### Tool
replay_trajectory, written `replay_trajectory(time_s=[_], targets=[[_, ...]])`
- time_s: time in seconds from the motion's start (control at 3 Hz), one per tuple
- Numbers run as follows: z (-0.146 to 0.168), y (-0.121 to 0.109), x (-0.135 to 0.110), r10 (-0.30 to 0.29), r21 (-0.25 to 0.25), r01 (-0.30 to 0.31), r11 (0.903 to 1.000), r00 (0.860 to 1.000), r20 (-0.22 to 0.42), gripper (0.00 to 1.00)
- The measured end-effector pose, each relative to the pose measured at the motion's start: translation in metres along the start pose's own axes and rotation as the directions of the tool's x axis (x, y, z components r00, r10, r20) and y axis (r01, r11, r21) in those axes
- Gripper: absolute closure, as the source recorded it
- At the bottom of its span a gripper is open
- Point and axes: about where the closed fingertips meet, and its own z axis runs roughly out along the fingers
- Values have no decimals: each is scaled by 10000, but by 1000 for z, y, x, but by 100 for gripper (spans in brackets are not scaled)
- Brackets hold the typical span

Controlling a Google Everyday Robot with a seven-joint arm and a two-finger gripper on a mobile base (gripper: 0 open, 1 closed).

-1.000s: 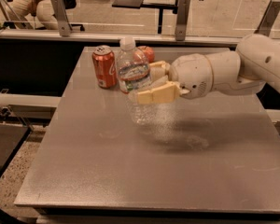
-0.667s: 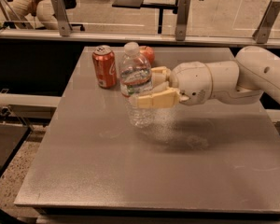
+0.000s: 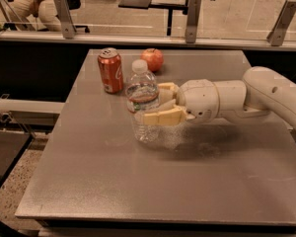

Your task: Place water bottle upright

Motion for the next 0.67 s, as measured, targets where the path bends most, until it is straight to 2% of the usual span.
replay_trajectory(time_s=[0.33, 0.67], targets=[[-1, 1, 4, 19, 74, -20, 10000, 9997, 237, 84], [-2, 2, 9, 24, 196, -33, 9998, 9990, 452, 53]])
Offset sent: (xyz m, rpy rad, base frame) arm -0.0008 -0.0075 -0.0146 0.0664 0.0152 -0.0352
